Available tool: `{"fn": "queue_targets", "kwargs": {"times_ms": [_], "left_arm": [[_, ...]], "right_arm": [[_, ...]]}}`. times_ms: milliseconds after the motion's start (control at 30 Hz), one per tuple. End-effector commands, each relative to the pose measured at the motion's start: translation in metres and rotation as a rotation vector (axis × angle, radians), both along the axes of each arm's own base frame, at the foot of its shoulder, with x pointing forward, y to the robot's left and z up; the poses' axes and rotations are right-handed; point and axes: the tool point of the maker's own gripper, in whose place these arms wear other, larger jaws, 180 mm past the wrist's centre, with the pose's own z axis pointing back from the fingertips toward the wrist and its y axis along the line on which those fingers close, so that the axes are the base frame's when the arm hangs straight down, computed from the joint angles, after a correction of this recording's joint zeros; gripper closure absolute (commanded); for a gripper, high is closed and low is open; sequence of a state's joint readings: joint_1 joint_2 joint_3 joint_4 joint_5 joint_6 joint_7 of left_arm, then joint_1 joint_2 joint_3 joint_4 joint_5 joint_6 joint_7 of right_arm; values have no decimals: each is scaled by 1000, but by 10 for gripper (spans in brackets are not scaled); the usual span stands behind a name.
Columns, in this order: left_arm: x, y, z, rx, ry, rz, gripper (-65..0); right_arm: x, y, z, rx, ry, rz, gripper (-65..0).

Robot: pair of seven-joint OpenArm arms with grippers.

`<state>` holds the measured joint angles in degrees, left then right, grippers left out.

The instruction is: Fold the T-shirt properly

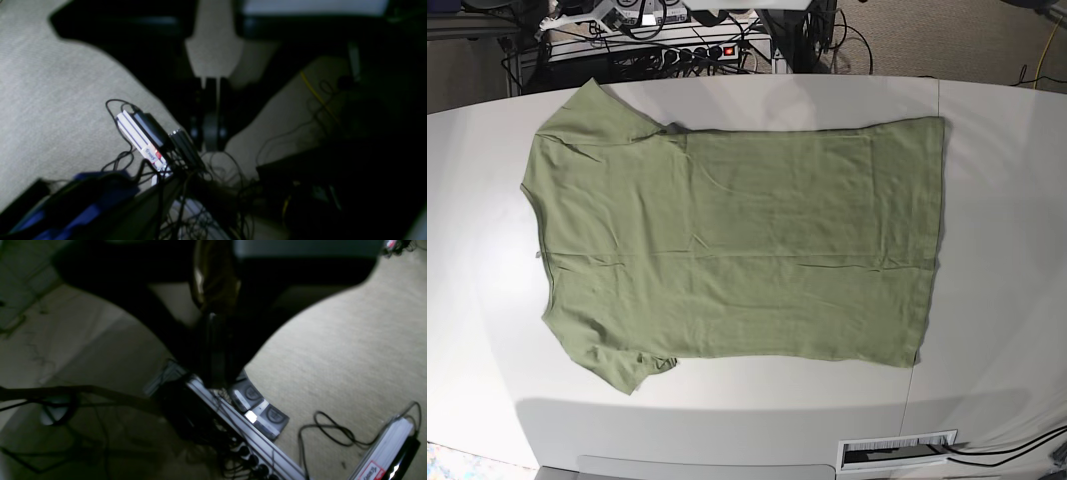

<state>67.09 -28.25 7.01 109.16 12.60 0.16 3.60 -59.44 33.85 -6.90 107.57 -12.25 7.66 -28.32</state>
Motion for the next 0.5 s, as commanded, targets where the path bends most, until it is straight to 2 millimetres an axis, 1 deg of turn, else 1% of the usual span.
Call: {"fn": "queue_targets", "kwargs": {"times_ms": [0, 167, 333, 467], "left_arm": [[0, -2, 9, -8, -13, -14, 0], [12, -2, 31, 57, -49, -100, 0], [42, 7, 53, 148, -155, -105, 0], [62, 5, 69, 189, -257, -138, 0]], "right_arm": [[4, 0, 10, -6, -23, 22, 0], [17, 4, 43, -17, -88, 45, 0], [33, 6, 70, -36, -144, 50, 0], [46, 7, 83, -44, -189, 50, 0]]}}
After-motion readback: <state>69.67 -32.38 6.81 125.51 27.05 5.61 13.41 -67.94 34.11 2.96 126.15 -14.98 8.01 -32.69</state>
